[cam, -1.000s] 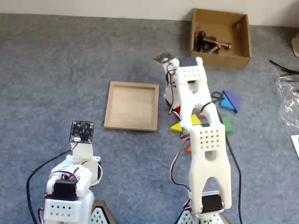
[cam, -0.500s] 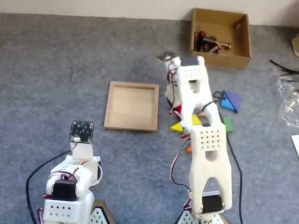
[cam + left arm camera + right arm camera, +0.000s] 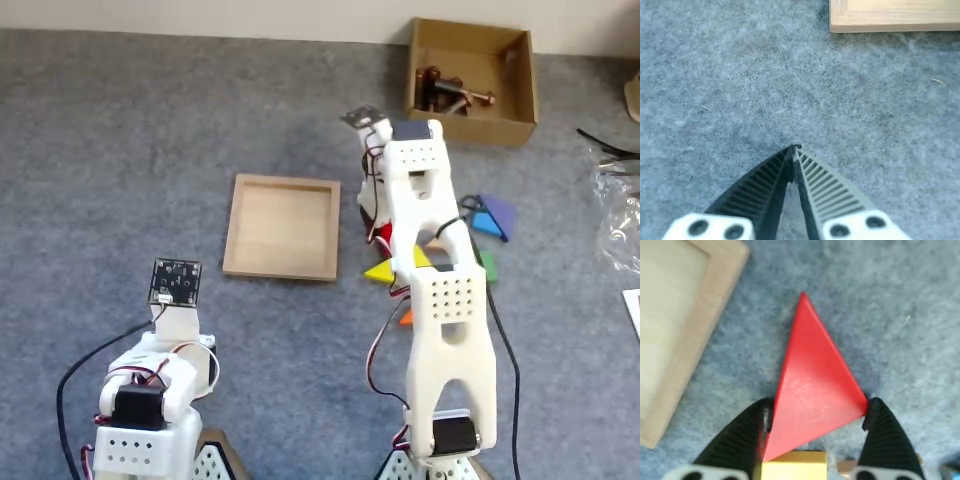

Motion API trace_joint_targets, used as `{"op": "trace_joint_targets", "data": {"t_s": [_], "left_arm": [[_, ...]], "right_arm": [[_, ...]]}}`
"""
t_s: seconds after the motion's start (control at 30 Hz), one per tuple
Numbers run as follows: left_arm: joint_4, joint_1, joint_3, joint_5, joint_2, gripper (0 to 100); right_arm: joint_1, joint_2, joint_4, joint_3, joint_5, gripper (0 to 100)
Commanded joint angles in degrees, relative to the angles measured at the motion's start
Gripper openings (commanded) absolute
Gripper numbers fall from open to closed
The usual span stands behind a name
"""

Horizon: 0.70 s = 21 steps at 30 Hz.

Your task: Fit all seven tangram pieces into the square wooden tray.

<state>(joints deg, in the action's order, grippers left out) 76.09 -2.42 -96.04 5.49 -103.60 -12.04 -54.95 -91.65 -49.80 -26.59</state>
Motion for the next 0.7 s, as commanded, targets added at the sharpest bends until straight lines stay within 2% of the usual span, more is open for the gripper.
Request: {"op": "trace_joint_targets", "data": {"t_s": [0.0, 0.13, 0.33, 0.67], "left_arm": [[-0.2, 1.0, -1.1, 0.4, -0.4, 1], [-0.2, 1.0, -1.1, 0.4, -0.4, 1], [-0.2, 1.0, -1.1, 0.4, -0.4, 1], [-0.2, 1.0, -1.1, 0.4, -0.4, 1]], "right_arm": [[-0.7, 0.6, 0.0, -1.9, 0.4, 11.6], [-0.9, 0.8, -2.9, -2.8, 0.3, 11.6], [-0.9, 0.7, -9.1, -11.7, 0.4, 11.6], [-1.0, 0.4, -9.2, -14.4, 0.3, 11.9]]}}
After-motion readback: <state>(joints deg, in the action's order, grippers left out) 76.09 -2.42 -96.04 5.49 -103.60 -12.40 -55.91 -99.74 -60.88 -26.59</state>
